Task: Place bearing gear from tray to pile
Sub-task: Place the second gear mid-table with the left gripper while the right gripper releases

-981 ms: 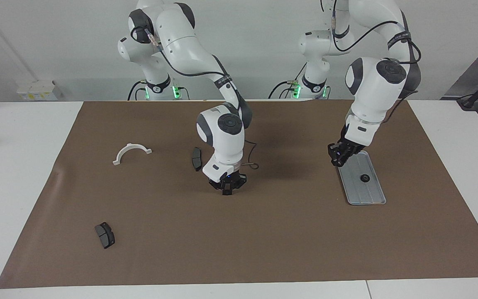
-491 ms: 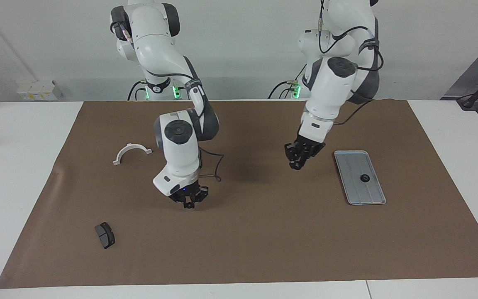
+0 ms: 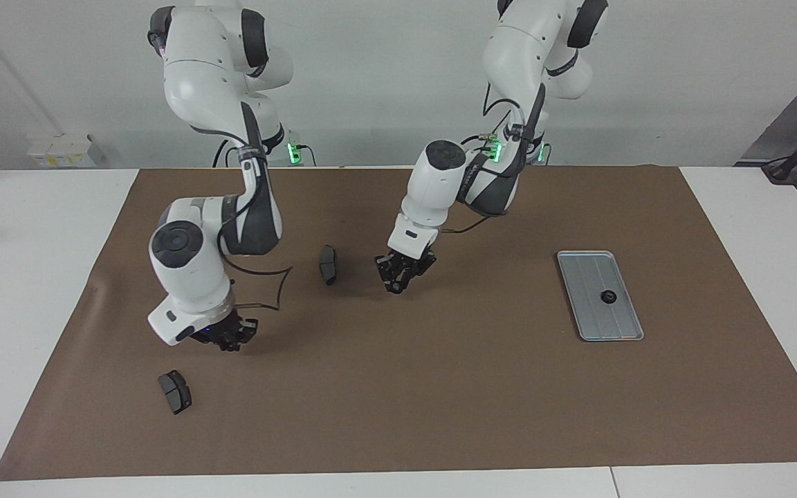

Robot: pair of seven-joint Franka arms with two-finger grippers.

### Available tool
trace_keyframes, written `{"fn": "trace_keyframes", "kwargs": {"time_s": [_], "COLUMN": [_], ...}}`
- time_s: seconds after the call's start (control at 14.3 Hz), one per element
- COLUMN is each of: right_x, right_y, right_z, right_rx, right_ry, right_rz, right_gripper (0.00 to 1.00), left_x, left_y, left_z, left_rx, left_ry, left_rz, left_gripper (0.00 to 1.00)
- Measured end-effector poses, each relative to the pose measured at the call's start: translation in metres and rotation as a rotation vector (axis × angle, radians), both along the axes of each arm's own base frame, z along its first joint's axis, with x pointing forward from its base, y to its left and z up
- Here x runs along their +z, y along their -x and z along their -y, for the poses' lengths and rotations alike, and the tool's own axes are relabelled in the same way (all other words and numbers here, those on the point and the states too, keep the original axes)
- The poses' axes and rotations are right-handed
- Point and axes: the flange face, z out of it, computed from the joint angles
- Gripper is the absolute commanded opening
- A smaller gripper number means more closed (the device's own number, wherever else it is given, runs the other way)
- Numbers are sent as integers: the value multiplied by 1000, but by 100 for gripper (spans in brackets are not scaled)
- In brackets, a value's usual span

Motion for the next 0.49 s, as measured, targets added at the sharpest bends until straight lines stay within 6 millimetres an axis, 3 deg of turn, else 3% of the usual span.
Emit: {"fn": "trace_keyframes", "kwargs": {"time_s": [0.14,0.21,0.28,0.35,0.49], "right_x": [-6,-9,-11,-12,-18], "right_y": [4,6,8,9,11], "right_z": [41,56,65,69,71], "right_rx": [-7,-17,-26,-31,-34], "right_ry": [-1,-1,-2,-2,-2], "right_rz": [-18,-24,-27,-26,-19], "right_gripper": [8,13,27,47,81], "left_x": [-14,-21,-25,-28,-30], "left_y": [-10,-12,-12,-11,-11], "left_z": [-2,-3,-3,-3,-4], "left_rx": [18,24,26,26,33], "left_ry": [25,30,33,34,35], "left_rz": [32,40,43,44,39], "left_gripper": [4,21,78,100,100]}}
